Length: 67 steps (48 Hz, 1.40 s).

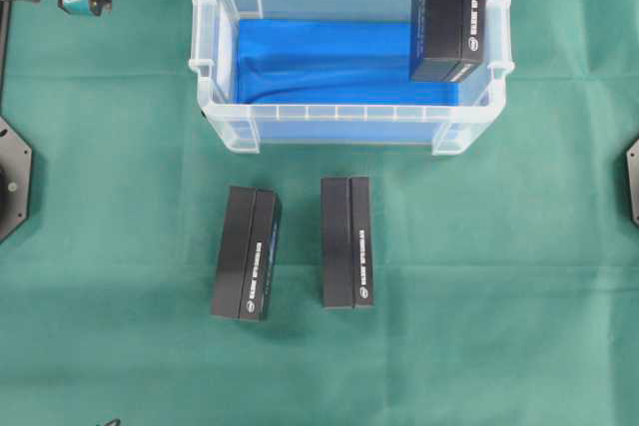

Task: Take out the box from the case.
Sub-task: 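Lift the right black box up out of the case, then carry the box over the front wall and lower it right of the others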

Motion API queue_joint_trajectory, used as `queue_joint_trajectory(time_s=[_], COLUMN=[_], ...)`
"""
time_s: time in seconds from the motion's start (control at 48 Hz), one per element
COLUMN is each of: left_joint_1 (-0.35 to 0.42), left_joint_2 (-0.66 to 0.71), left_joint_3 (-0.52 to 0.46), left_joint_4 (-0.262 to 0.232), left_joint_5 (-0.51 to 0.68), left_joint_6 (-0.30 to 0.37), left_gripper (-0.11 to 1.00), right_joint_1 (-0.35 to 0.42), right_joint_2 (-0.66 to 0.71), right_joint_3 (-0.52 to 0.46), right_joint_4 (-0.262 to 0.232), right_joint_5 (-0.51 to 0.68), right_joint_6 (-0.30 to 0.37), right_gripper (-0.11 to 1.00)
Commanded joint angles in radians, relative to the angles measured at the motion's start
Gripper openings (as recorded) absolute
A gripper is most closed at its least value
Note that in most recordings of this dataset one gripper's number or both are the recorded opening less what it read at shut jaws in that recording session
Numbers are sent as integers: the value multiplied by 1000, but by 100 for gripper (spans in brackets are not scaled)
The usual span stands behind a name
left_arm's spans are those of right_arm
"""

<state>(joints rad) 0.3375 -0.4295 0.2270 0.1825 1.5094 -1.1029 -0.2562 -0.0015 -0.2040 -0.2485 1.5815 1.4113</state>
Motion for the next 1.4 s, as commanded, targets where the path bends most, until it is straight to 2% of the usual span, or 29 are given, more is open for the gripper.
queue_joint_trajectory(time_s=[0.0, 0.375, 0.542, 0.709, 1.043, 1.376], left_joint_1=[-3, -3, -2, -2, -2, -3], left_joint_2=[-5, -5, -5, -5, -5, -5], left_joint_3=[-11, -11, -11, -11, -11, -11], left_joint_4=[-2, -2, 0, -2, -2, 0], left_joint_5=[-3, -3, -3, -2, 0, 3], left_joint_6=[0, 0, 0, 0, 0, 0], left_gripper=[96, 96, 96, 96, 96, 96], right_joint_1=[2, 23, 61, 112, 249, 426], right_joint_2=[-35, -43, -43, -43, -41, -34], right_joint_3=[-32, -32, -32, -31, -23, -25], right_joint_4=[-6, -6, -6, -15, -38, -40], right_joint_5=[2, 12, 49, 66, 78, 156], right_joint_6=[-3, 3, 14, 54, 167, 344], right_gripper=[66, 66, 66, 66, 66, 66])
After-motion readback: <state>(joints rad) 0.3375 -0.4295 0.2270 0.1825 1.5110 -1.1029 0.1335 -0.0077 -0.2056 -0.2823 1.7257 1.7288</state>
